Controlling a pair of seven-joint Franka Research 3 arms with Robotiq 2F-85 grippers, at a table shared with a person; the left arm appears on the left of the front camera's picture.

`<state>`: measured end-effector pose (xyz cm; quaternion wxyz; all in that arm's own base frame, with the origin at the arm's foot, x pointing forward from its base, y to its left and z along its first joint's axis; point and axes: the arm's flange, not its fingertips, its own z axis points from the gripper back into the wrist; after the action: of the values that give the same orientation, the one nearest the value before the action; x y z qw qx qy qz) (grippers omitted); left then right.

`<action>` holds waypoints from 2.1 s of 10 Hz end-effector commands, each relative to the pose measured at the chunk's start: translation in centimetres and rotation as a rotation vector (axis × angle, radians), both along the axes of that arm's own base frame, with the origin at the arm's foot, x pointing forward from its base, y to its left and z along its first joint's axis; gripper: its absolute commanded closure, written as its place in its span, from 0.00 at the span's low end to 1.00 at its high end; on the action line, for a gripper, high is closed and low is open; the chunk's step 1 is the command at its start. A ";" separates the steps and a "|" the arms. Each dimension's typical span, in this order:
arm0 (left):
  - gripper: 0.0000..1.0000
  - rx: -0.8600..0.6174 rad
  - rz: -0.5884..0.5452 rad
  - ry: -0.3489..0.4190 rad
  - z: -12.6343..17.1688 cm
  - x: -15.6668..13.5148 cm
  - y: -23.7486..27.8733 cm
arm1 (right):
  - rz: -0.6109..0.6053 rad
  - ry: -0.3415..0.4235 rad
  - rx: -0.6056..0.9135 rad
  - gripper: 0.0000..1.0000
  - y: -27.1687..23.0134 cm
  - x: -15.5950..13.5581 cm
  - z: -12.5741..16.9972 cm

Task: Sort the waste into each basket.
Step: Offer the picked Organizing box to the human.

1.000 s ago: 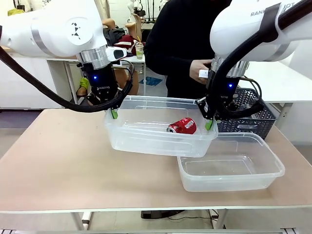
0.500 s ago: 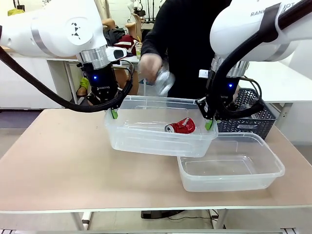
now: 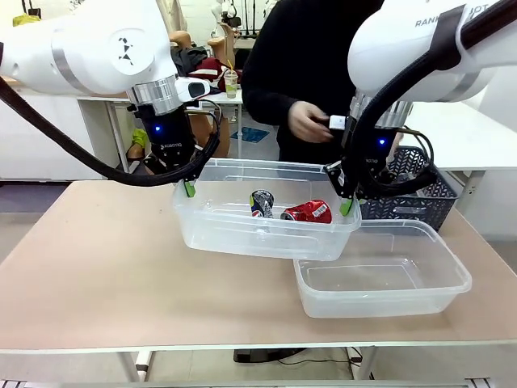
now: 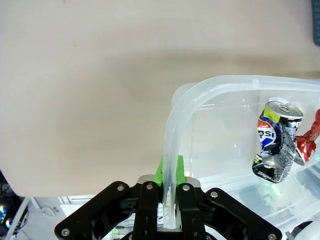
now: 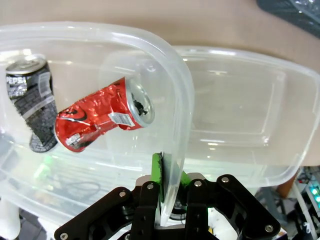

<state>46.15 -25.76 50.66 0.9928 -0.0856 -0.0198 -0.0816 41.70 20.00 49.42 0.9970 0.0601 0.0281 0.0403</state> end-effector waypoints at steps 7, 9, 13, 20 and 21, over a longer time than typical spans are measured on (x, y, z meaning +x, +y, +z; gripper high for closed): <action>0.94 -0.004 -0.012 -0.006 0.6 0.2 0.1 | 0.003 0.006 -0.001 0.95 -0.3 -0.1 0.2; 0.94 -0.004 -0.012 -0.006 0.6 0.2 0.1 | 0.003 0.006 -0.001 0.95 -0.3 -0.1 0.2; 0.94 -0.004 -0.012 -0.006 0.6 0.2 0.1 | 0.003 0.006 -0.001 0.95 -0.3 -0.1 0.2; 0.94 -0.045 -0.126 0.011 2.8 9.4 -0.8 | 0.032 0.076 0.054 0.95 -0.2 10.1 3.1; 0.94 -0.048 -0.111 0.018 3.4 12.0 -0.9 | 0.066 0.084 0.017 0.95 0.5 12.4 4.1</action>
<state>54.65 -25.75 52.23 0.9888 -0.0973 -0.0213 -0.1116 50.65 19.30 51.16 0.9953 0.0756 0.0491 0.0346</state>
